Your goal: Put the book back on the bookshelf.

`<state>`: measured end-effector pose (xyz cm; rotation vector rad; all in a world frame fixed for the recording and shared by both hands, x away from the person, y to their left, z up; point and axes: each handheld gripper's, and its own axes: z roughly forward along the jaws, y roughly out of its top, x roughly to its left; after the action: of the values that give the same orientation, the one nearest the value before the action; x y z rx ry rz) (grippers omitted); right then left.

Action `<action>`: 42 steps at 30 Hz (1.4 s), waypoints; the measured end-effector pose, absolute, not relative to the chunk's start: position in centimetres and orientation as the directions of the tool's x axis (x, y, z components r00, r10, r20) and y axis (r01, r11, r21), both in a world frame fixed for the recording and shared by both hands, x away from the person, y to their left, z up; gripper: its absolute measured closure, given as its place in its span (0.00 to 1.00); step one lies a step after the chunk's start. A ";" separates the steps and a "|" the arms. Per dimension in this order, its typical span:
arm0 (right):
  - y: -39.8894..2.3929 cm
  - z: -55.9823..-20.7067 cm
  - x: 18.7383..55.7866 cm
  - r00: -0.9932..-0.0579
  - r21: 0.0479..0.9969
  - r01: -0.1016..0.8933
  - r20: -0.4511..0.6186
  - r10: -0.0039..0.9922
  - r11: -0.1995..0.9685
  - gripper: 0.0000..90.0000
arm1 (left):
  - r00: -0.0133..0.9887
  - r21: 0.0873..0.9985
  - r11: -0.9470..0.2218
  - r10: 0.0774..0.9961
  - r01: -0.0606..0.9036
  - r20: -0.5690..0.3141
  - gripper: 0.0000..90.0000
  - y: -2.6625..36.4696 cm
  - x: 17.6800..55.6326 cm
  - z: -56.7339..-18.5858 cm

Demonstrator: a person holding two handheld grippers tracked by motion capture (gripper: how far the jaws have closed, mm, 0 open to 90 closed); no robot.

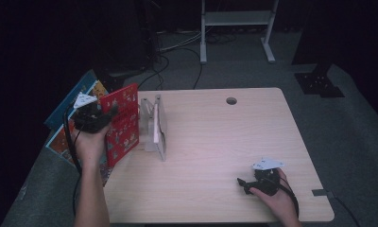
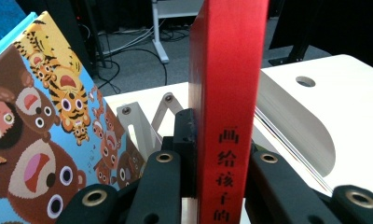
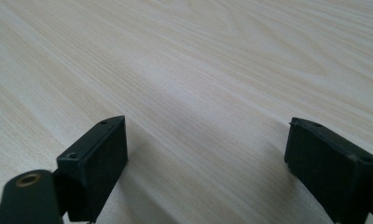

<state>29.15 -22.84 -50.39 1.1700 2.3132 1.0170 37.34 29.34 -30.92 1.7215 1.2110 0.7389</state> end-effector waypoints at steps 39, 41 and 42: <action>-22.8 -50.4 29.1 -0.594 0.735 0.550 0.008 0.805 0.398 0.14 | 0.316 0.875 -0.102 0.947 0.474 -0.060 0.87 29.4 37.8 -34.7; -22.8 -50.4 29.1 -0.594 0.735 0.549 0.008 0.805 0.398 0.14 | 0.312 0.883 -0.090 0.948 0.461 -0.066 0.85 29.5 37.5 -34.6; -22.8 -50.4 29.1 -0.594 0.735 0.549 0.008 0.805 0.398 0.14 | 0.313 0.884 -0.094 0.948 0.459 -0.062 0.82 29.6 37.3 -34.5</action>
<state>29.14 -22.84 -50.39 1.1718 2.3119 1.0173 37.30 29.61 -34.49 1.7033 1.2800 0.7005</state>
